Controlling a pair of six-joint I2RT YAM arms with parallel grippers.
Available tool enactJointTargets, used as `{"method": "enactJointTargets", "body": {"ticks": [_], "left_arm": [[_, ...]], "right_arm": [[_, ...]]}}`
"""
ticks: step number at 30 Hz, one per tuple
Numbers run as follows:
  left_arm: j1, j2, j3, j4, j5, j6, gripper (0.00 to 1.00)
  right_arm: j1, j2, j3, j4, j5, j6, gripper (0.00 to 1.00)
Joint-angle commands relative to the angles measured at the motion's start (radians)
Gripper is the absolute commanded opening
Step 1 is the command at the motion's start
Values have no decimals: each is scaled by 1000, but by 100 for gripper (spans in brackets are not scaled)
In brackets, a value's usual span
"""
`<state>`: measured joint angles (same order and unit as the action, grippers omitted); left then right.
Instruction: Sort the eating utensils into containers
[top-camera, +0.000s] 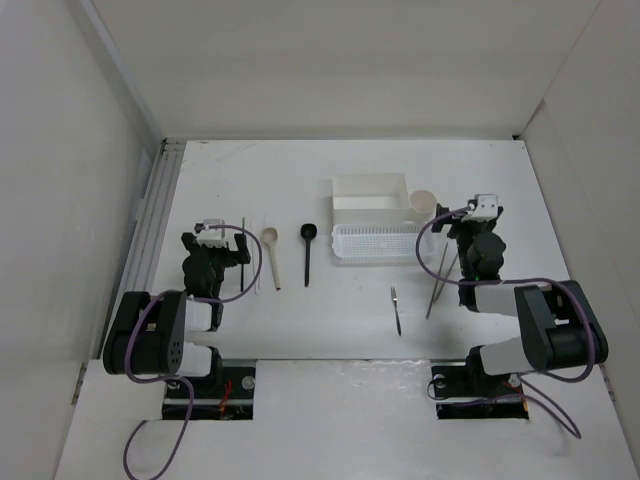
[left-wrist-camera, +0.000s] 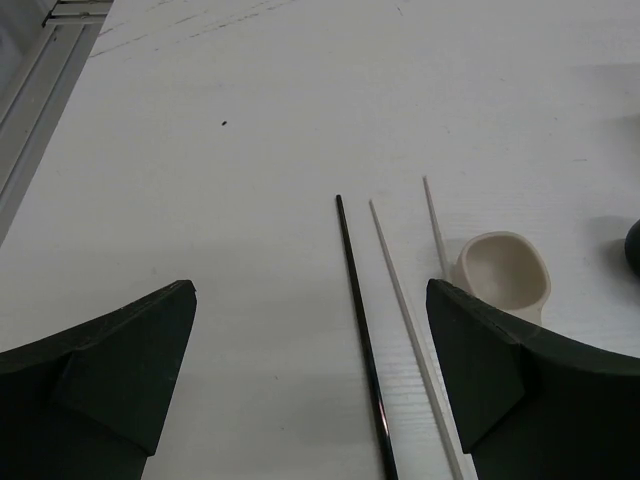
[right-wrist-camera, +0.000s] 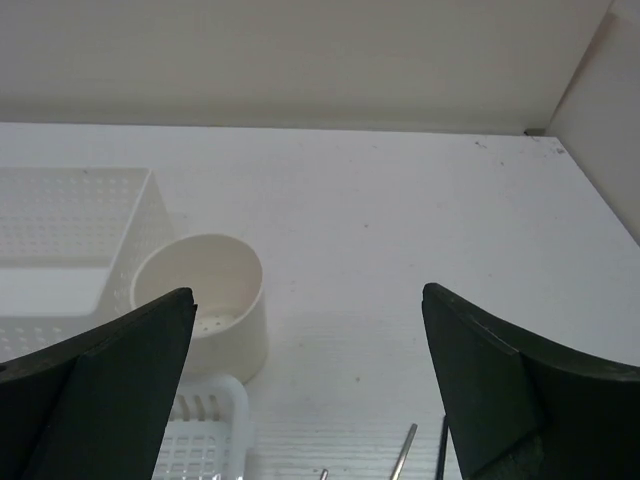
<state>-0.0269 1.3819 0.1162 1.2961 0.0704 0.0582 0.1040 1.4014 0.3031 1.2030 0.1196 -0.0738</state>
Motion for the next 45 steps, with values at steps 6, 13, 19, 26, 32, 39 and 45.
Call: {"method": "enactJointTargets", "body": {"ticks": [6, 13, 19, 26, 32, 39, 45], "left_arm": [[-18, -17, 23, 261, -12, -4, 100], [-7, -429, 402, -654, 437, 356, 100], [-36, -308, 773, -1144, 53, 308, 100], [-36, -311, 850, -1284, 28, 108, 100], [-36, -339, 783, -1258, -17, 109, 100], [-36, -398, 694, -1173, -144, 129, 100], [12, -399, 655, -1104, -144, 120, 100]], "right_arm": [[15, -224, 423, -705, 113, -62, 100], [149, -250, 932, -1045, 700, -419, 100], [-63, -29, 1440, -2009, 228, 64, 100], [-261, 79, 1111, -2214, -4, 325, 41], [-405, 91, 915, -2172, -25, 302, 49], [-434, 263, 978, -2266, 12, 276, 51], [-443, 398, 990, -2292, 38, 282, 53]]}}
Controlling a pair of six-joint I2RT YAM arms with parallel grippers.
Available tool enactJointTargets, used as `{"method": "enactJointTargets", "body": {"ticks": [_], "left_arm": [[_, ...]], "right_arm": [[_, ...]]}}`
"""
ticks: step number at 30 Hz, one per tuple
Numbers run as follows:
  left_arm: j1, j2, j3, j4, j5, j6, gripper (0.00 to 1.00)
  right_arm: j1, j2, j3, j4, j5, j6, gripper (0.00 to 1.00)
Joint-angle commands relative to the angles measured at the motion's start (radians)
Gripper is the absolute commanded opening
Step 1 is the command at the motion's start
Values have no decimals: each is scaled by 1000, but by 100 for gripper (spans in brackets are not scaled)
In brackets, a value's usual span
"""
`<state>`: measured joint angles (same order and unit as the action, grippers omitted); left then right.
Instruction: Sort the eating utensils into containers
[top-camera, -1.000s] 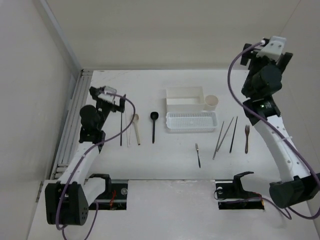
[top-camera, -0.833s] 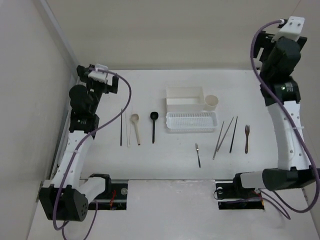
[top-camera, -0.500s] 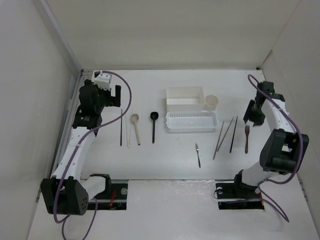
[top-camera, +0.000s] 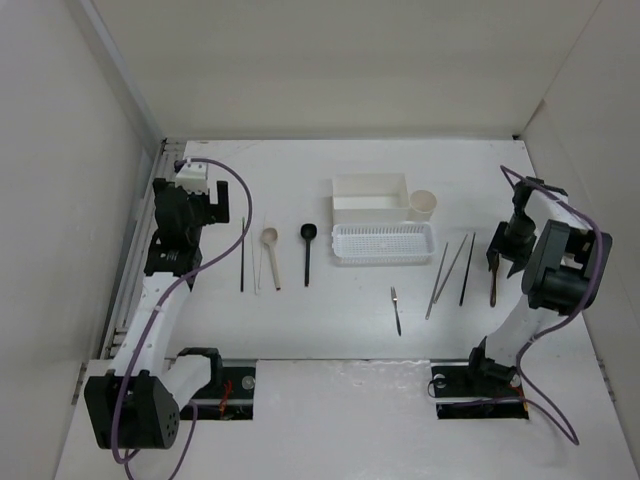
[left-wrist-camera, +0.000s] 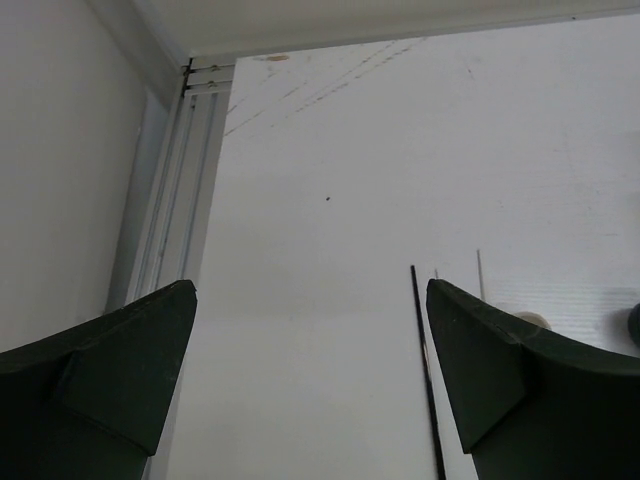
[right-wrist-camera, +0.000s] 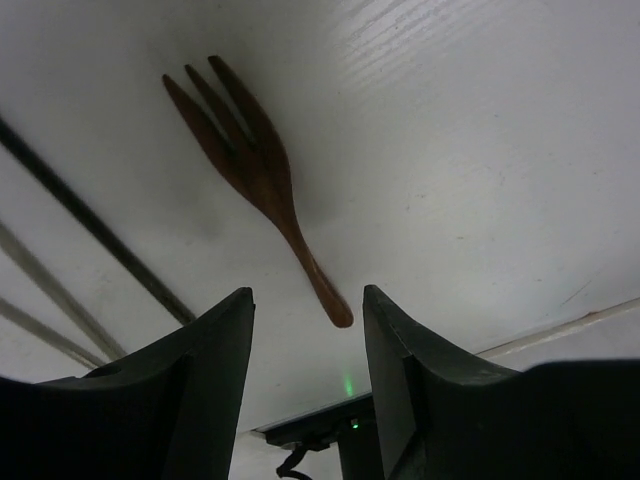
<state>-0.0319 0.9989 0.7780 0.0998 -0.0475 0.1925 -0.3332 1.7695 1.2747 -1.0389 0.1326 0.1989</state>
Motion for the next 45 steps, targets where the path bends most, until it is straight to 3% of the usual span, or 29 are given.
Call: {"method": "enactJointTargets", "body": {"ticks": [1, 8, 14, 19, 23, 29, 36, 39, 40, 44, 45], "left_arm": [[27, -16, -16, 92, -37, -15, 100], [49, 27, -16, 155, -72, -15, 100], [69, 37, 4, 176, -92, 8, 100], [69, 46, 4, 186, -101, 18, 100], [69, 37, 4, 186, -92, 8, 100], [69, 17, 4, 157, -52, -1, 100], [69, 17, 14, 43, 151, -19, 100], [69, 26, 14, 15, 283, -34, 100], [69, 35, 14, 3, 319, -50, 100], [69, 58, 14, 14, 319, -158, 100], [69, 69, 14, 14, 328, -168, 100]], "right_arm": [[-6, 54, 18, -50, 41, 19, 53], [-6, 140, 55, -59, 91, 40, 50], [-6, 223, 91, -69, 102, 22, 29], [-6, 223, 81, -47, 102, 11, 31], [-6, 234, 72, -27, 102, 11, 2], [-6, 83, 156, 19, 153, 42, 0], [75, -270, 158, 322, 144, 74, 0], [167, -405, 65, 564, 24, 65, 0], [195, -439, 27, 738, -11, 65, 0], [380, -524, -178, 1162, -65, 31, 0], [405, -510, -187, 1192, -65, 17, 0]]}}
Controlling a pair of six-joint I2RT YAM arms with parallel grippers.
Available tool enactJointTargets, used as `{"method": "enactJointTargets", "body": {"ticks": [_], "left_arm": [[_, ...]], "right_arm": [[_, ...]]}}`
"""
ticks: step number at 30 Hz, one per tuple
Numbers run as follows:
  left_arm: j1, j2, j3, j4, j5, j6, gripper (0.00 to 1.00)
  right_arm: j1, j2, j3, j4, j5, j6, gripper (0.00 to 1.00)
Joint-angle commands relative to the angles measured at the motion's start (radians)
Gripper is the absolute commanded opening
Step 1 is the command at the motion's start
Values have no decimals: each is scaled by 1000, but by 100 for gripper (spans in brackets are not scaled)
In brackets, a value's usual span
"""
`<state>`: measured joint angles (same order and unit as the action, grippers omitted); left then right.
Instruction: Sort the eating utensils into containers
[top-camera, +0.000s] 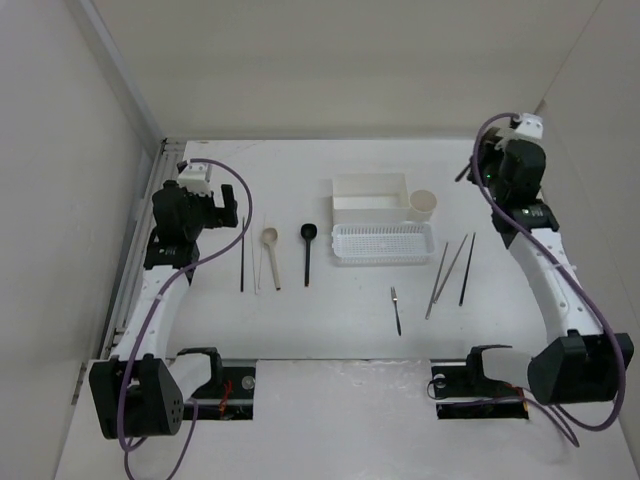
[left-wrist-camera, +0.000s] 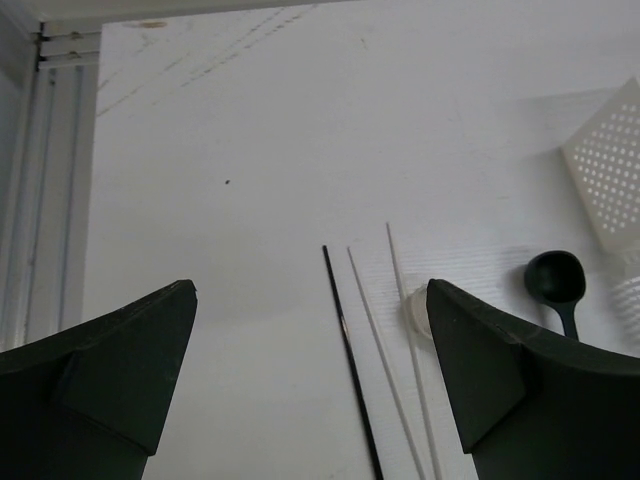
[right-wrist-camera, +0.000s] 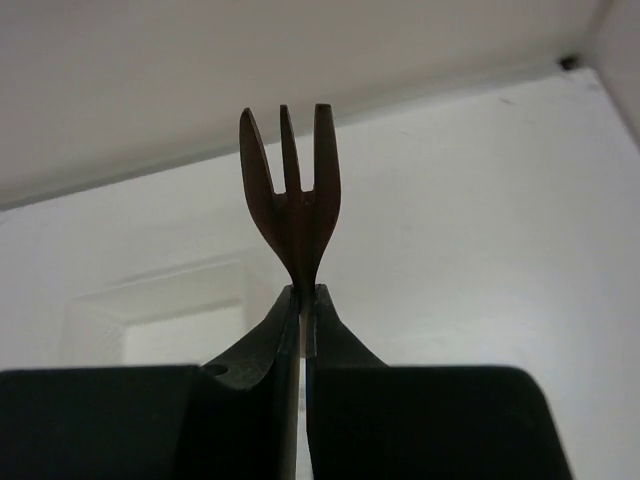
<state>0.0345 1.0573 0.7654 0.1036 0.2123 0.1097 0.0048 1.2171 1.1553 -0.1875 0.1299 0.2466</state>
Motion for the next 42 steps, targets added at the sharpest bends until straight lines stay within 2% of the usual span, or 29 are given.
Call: {"method": "enactJointTargets", "body": {"ticks": [1, 3, 7, 13, 16, 22, 28, 33, 34, 37, 38, 41, 42], "left_arm": [[2, 21, 26, 10, 68, -85, 98], [2, 33, 17, 21, 68, -94, 95], [2, 76, 29, -4, 32, -94, 90], [2, 86, 41, -59, 22, -84, 89], [2, 86, 20, -80, 22, -73, 84], [2, 104, -11, -117, 22, -51, 78], [2, 122, -11, -127, 22, 16, 75], [-18, 141, -11, -149, 35, 91, 75], [-30, 151, -11, -150, 35, 105, 75], [-57, 184, -11, -172, 35, 136, 75], [-58, 194, -11, -186, 35, 136, 75], [-68, 219, -11, -196, 62, 145, 77], [-68, 219, -11, -196, 62, 145, 77]], "right_arm": [[86, 91, -42, 341, -81, -42, 0], [107, 146, 6, 341, -149, -52, 0], [126, 260, 30, 341, -182, -17, 0], [164, 321, 18, 312, -136, -17, 0], [175, 332, -5, 287, -52, -7, 0], [185, 381, 23, 203, 0, -7, 0], [185, 404, 35, 155, 89, -7, 0], [185, 414, 35, 146, 90, -17, 0], [185, 414, 46, 146, 76, -17, 11], [185, 414, 57, 120, 48, -17, 33], [185, 414, 57, 120, 48, -17, 43], [185, 401, 57, 99, 48, -27, 55], [195, 401, 57, 99, 60, -38, 55]]}}
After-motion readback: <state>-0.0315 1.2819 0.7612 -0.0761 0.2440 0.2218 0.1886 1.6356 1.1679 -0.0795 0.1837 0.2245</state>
